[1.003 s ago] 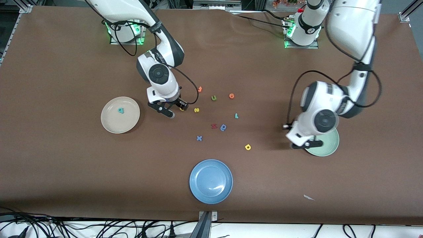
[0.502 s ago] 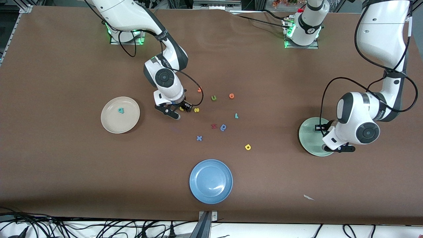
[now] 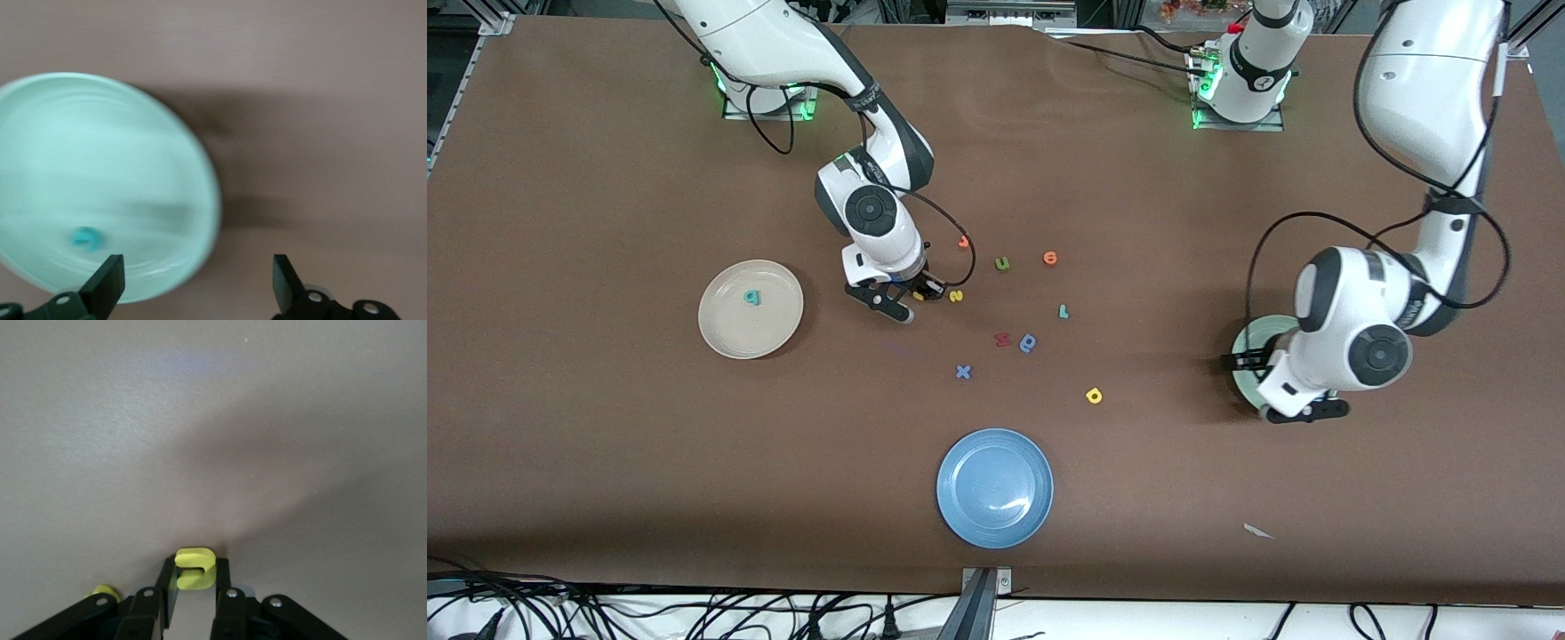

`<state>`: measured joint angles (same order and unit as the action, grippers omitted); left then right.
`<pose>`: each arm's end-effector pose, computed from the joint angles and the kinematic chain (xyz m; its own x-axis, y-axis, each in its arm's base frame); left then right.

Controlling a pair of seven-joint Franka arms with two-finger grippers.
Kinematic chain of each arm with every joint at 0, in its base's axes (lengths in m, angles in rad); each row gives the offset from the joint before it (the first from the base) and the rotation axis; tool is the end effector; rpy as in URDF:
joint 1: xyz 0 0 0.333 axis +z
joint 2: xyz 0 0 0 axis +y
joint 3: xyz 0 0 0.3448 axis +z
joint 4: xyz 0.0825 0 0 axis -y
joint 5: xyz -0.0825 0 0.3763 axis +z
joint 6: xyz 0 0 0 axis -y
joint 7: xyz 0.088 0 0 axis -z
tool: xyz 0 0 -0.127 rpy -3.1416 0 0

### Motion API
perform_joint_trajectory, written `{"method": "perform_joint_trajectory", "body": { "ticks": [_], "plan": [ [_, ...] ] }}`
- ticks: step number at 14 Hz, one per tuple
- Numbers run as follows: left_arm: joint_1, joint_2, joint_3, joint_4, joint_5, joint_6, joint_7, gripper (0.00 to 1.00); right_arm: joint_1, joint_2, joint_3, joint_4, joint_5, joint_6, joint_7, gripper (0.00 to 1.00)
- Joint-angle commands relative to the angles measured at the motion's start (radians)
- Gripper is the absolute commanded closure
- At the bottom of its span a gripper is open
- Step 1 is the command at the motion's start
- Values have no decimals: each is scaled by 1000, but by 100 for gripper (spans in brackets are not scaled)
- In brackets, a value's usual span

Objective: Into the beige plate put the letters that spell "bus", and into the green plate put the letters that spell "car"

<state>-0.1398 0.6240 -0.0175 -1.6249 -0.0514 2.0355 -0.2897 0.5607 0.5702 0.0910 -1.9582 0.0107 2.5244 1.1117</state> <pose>0.6637 -0.1077 0.2502 0.9629 0.1593 -0.2179 0.1605 -0.9870 -0.0125 0.5001 0.3789 0.1925 0.8847 -0.4634 -0.0506 -0.4648 -0.8851 -0.0222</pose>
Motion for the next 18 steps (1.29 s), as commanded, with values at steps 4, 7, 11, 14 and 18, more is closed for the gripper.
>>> {"method": "perform_joint_trajectory", "body": {
  "ticks": [4,7,11,14,18],
  "plan": [
    [-220,-23,-28,-120,-53,199,-330,1,-8,-147,-129,13,11,-249,-209,87],
    [-311,-41,-36,-199,-50,325,-446,2,-8,-191,-279,-22,15,-340,-493,87],
    [-395,-20,-36,-205,-42,384,-557,3,-12,-208,-396,-131,23,-311,-749,87],
    [-441,-4,-35,-216,-36,397,-582,6,-18,-197,-410,-229,60,-224,-823,87],
    [-458,11,-35,-217,-25,413,-580,15,-16,-174,-409,-240,65,-202,-848,34]
  ]
}}
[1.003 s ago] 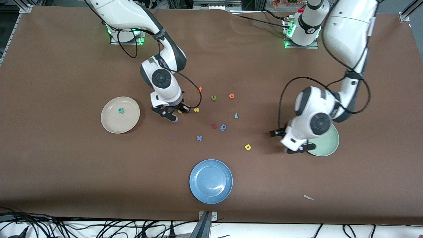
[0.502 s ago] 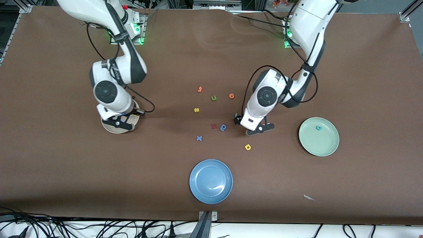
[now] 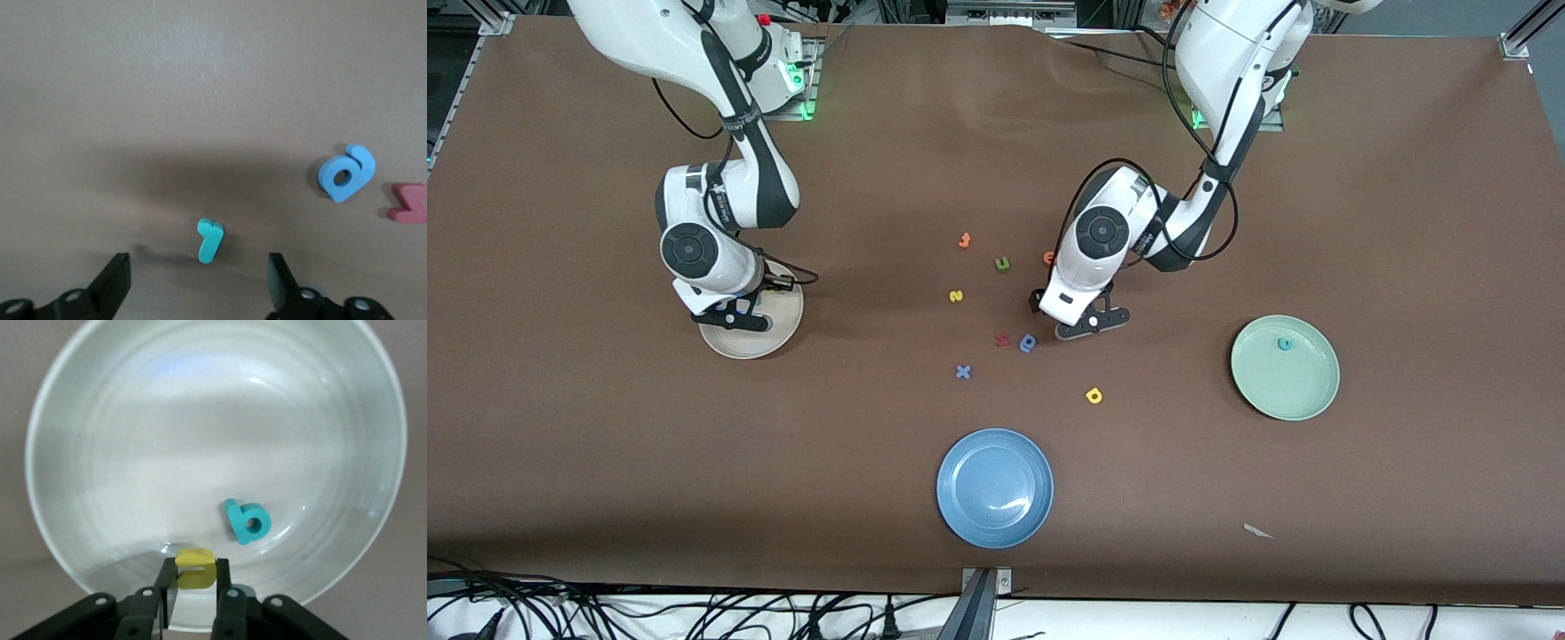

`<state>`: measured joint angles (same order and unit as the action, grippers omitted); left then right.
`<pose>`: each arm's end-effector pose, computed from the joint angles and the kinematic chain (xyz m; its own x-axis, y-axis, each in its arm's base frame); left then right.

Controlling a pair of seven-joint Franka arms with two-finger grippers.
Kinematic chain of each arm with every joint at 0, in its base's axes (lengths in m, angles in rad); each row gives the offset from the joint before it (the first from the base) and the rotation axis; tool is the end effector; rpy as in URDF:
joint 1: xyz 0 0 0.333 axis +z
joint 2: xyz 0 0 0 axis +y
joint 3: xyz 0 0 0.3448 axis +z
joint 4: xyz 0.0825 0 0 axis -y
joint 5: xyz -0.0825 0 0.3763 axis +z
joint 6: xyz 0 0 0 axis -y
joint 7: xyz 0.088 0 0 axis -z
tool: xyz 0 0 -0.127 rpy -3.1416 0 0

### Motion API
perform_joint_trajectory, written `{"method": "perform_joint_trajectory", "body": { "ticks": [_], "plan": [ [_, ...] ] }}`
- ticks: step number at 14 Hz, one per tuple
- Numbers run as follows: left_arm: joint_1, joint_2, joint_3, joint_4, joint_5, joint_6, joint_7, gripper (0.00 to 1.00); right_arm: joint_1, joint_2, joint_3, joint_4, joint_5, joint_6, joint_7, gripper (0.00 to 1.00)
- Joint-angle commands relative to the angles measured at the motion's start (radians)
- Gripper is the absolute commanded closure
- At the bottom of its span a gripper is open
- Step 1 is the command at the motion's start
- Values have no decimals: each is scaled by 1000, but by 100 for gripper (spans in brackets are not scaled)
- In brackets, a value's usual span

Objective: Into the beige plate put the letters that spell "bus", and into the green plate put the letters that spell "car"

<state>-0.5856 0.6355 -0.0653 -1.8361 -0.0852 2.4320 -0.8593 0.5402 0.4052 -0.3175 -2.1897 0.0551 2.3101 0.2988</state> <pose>0.5199 -0.3943 0.1883 0.9552 0.2796 -0.0972 0.2834 -0.9586 0.0274 0.5166 0.1155 0.2026 0.9676 -0.1263 -0.2184 -0.0909 -0.9821 0.1652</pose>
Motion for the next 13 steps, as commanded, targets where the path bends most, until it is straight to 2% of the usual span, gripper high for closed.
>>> {"method": "perform_joint_trajectory", "body": {
  "ticks": [1,2,4,5,7,9,11,13],
  "plan": [
    [-14,1,13,0,8,16,-9,17,4,-19,3,2,22,8,-33,19],
    [-14,1,13,1,10,15,-6,18,6,-32,6,25,22,-4,-29,10],
    [-14,10,13,6,24,15,-4,24,10,-48,41,141,23,-125,60,8],
    [-16,19,15,6,24,16,-4,27,14,-45,81,189,23,-165,122,8],
    [-16,21,13,12,28,15,-9,33,14,-28,132,258,44,-175,228,6],
    [-17,23,13,14,27,15,-17,43,17,-2,191,303,138,-166,354,7],
    [-17,23,13,15,28,15,-24,56,39,33,198,344,152,-163,468,8],
    [-16,23,13,18,28,15,-24,70,105,76,198,366,151,-108,601,8]
  ]
}}
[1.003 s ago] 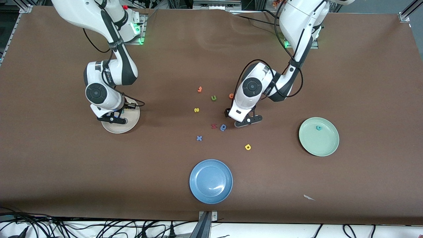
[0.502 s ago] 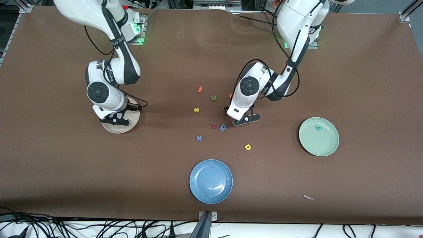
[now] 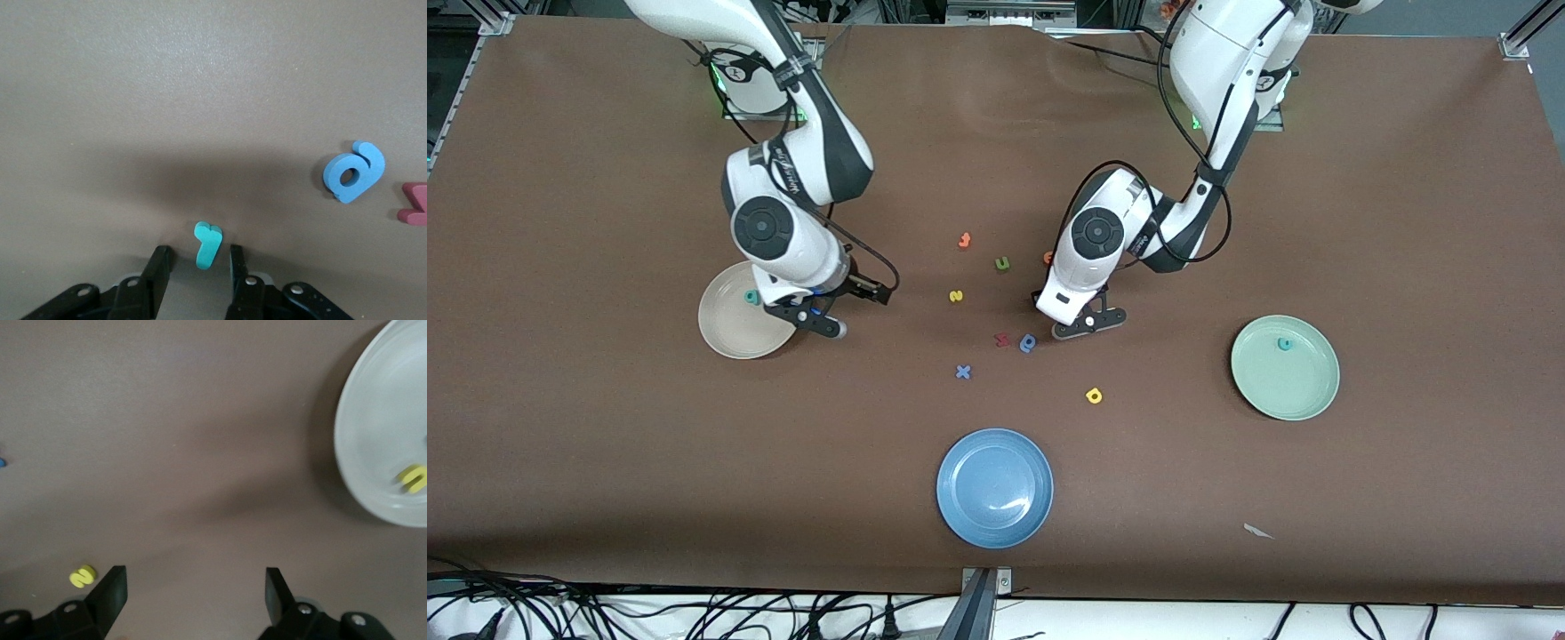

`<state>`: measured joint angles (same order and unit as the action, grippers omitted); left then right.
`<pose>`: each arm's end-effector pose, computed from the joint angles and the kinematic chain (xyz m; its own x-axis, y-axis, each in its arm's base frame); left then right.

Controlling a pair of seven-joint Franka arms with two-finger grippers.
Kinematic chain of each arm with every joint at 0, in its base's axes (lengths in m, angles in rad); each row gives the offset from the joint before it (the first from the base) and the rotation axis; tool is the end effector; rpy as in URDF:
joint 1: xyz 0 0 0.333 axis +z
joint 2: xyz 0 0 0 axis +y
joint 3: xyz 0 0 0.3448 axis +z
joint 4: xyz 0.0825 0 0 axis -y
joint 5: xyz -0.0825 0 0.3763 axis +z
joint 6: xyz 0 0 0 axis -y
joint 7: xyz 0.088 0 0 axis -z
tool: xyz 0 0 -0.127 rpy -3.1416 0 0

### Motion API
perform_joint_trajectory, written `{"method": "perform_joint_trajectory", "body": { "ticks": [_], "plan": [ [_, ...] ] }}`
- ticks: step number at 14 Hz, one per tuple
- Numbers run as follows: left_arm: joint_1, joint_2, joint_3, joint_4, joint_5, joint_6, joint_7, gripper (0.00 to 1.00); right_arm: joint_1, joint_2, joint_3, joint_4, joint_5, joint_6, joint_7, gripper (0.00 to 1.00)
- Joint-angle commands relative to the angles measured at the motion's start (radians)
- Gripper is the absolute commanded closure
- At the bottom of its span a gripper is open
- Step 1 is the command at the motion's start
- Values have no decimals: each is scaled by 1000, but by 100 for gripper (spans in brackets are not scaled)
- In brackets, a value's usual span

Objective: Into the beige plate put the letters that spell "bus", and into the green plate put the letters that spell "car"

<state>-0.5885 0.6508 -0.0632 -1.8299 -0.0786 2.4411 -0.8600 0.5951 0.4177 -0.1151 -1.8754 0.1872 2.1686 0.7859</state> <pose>0.5207 -0.3954 0.1813 0.9568 0.2756 -0.0931 0.2789 -0.9600 0.0243 0.5470 0.3012 0.2927 0.9040 -0.3987 -0.1542 -0.4004 -0.9161 0.0214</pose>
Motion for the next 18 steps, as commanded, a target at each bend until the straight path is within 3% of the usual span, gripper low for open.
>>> {"method": "perform_joint_trajectory", "body": {
  "ticks": [1,6,10,11,14,17,18],
  "plan": [
    [-13,10,13,17,22,6,-22,74,81,85,-5,52,17,90,189,9],
    [-11,15,14,21,22,6,-16,89,196,211,-5,59,20,342,487,9],
    [18,-11,19,26,23,-28,-4,94,255,251,-5,78,20,381,590,19],
    [42,-32,19,33,25,-71,31,94,259,251,-5,76,20,375,590,19],
    [157,-83,17,105,25,-282,161,94,261,266,-6,71,8,375,589,41],
    [289,-132,19,96,33,-373,350,94,259,276,-8,79,0,376,585,42],
    [342,-138,19,98,61,-401,408,94,259,276,-11,79,-2,376,582,51]
  ]
}}
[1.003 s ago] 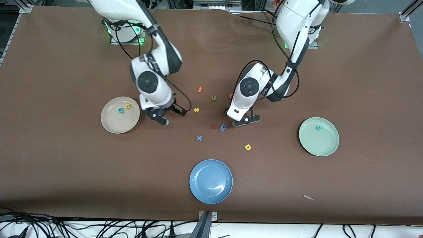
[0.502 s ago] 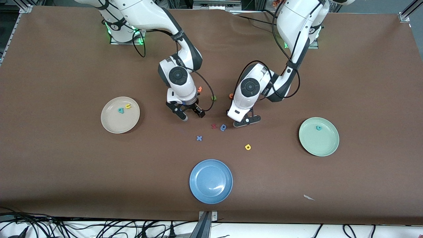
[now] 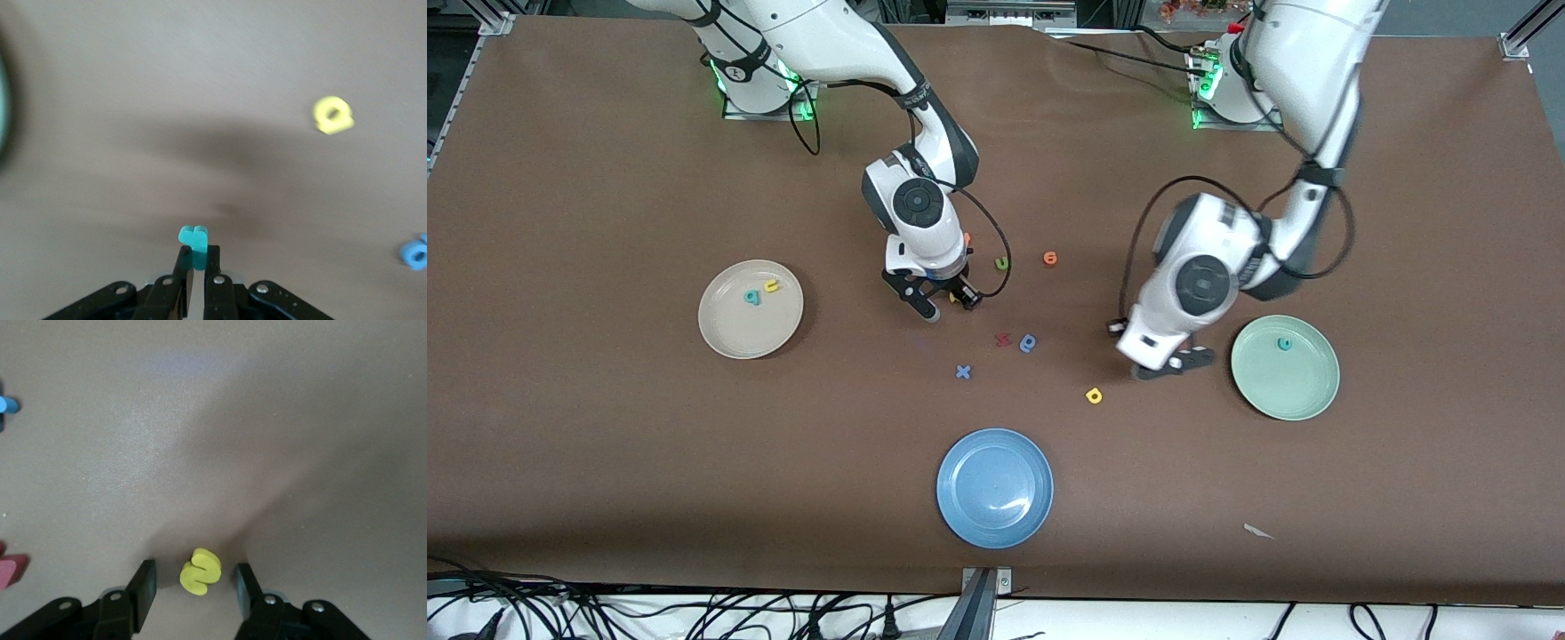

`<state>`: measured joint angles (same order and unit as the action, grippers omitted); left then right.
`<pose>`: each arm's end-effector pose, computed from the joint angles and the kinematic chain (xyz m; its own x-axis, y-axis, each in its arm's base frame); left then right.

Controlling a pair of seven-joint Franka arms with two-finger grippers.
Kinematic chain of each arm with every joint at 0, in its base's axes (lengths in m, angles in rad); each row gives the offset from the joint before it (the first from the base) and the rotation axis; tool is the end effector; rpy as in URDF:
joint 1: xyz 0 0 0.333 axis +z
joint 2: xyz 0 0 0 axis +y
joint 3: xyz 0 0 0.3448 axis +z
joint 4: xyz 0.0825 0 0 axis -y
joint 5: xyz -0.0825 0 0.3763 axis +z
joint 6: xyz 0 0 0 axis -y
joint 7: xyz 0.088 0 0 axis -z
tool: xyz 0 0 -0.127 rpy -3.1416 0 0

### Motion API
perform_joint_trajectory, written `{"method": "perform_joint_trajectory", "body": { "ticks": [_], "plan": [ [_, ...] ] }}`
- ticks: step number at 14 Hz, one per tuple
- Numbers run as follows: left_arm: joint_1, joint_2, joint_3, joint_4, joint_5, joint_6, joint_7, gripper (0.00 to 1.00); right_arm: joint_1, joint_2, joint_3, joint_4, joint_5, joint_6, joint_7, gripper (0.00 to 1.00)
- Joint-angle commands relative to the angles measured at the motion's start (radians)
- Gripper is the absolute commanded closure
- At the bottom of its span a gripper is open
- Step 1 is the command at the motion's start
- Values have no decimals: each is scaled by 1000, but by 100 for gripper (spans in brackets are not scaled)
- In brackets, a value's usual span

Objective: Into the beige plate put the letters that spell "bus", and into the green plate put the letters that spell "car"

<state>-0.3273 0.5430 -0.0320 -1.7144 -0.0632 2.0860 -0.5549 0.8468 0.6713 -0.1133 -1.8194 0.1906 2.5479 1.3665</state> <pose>0.6145 -0.2332 0.2710 0.9559 0.2318 -0.1803 0.2293 -0.9727 -0.0349 0.4928 0.4514 0.1830 0.7245 -0.6885 -0.0324 -0.6888 -0.7215 -0.0701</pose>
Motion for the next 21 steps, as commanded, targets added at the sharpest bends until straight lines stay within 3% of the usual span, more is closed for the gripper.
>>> {"method": "perform_joint_trajectory", "body": {
  "ticks": [1,2,5,6,7,8,9,12,14,16,19,21],
  "plan": [
    [129,-34,-14,-17,80,-58,156,94,8,19,-14,23,-5,-5,-1,65],
    [172,-32,-14,-17,101,-61,206,94,8,17,-16,23,-5,-5,-1,77],
    [272,-8,-14,-14,154,-60,364,92,8,10,-25,23,-7,-6,-6,81],
    [301,15,-14,-7,175,-50,401,85,8,-7,-38,23,-7,-12,-10,81],
    [319,31,-14,-4,177,-46,421,61,8,-25,-52,23,-14,-32,-15,81],
    [326,38,-14,-2,169,-46,421,14,8,-51,-78,23,-25,-75,-38,81],
    [321,37,-16,2,163,-46,408,0,8,-77,-107,23,-33,-137,-111,81],
    [295,57,-22,102,79,-49,301,0,8,-139,-218,11,-33,-338,-378,81],
    [220,127,-22,204,63,-49,151,0,8,-173,-305,-32,-33,-377,-556,81],
    [165,205,-22,307,63,-47,28,0,8,-202,-382,-113,-31,-373,-761,87],
    [99,277,-22,427,62,-47,-138,0,5,-207,-505,-194,-23,-328,-1036,86],
    [59,311,-22,470,27,-46,-248,0,-35,-196,-531,-266,-14,-226,-1168,86]
  ]
}}
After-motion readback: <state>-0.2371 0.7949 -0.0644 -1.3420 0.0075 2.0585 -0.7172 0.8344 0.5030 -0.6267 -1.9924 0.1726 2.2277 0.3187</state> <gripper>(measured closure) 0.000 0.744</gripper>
